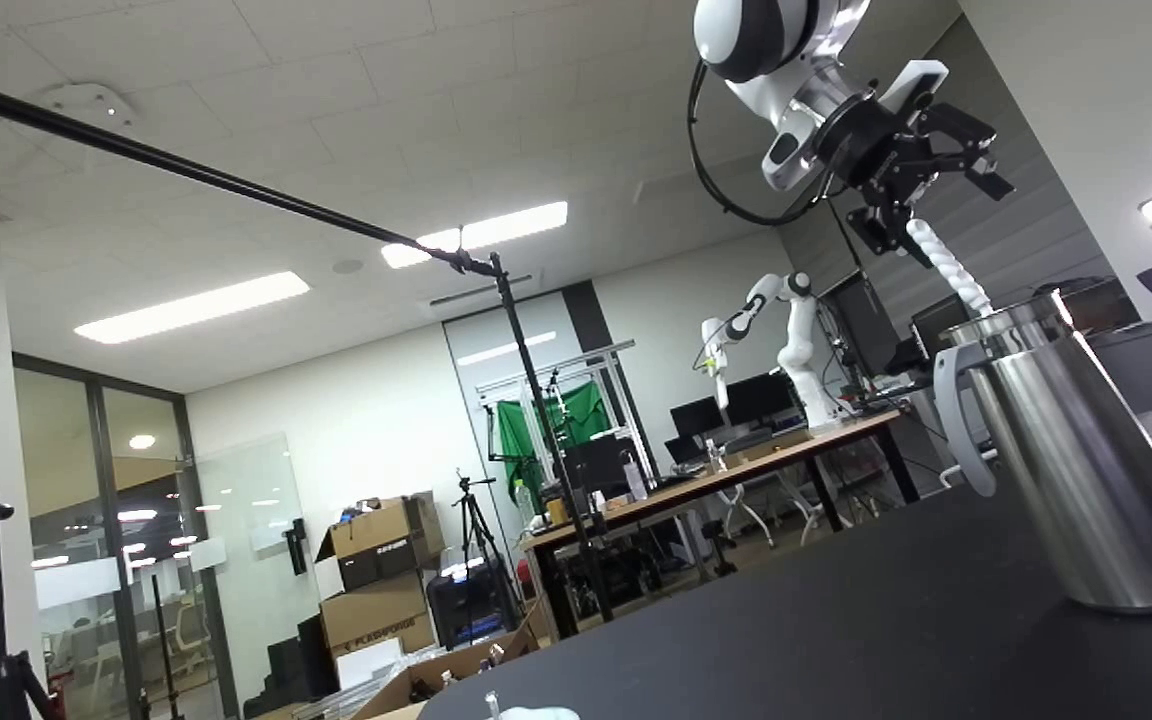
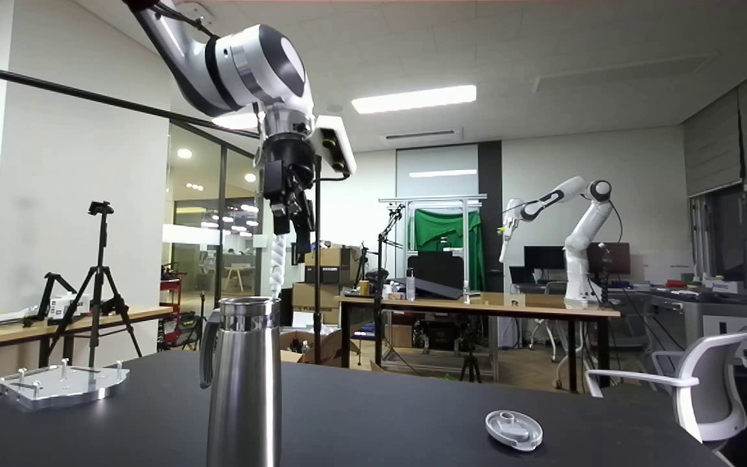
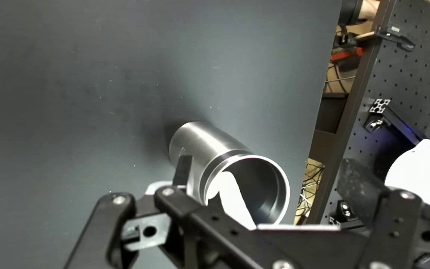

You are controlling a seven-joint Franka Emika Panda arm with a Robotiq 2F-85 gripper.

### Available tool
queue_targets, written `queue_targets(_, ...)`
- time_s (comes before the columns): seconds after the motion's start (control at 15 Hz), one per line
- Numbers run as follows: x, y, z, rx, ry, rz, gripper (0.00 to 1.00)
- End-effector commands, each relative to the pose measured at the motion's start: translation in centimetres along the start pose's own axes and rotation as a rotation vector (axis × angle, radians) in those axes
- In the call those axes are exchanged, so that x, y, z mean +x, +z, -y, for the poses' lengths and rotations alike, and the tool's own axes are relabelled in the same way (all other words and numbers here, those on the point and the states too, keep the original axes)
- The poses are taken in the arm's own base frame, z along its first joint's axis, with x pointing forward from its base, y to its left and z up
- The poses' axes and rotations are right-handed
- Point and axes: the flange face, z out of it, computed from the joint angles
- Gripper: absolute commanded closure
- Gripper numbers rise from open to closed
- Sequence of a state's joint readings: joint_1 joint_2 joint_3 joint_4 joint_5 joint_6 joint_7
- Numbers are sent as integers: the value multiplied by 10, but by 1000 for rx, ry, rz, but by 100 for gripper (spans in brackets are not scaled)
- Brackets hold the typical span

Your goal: Move the white object in the silver jar up and down in the jar

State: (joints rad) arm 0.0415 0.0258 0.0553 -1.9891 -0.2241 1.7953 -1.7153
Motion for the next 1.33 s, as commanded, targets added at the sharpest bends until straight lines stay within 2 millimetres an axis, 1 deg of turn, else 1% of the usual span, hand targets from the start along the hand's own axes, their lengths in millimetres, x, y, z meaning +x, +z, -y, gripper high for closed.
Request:
queue_targets(0.0,5,-6,-4,0,-98,17,0)
queue_targets(0.4,10,0,-5,-13,-115,-13,0)
queue_targets(0.87,15,2,-6,-63,-82,-90,0)
queue_targets(0.93,15,3,-7,-64,-73,-96,25)
queue_targets(1.0,15,3,-7,-67,-72,-95,26)
queue_targets(1.27,11,2,-5,-63,-54,-75,54)
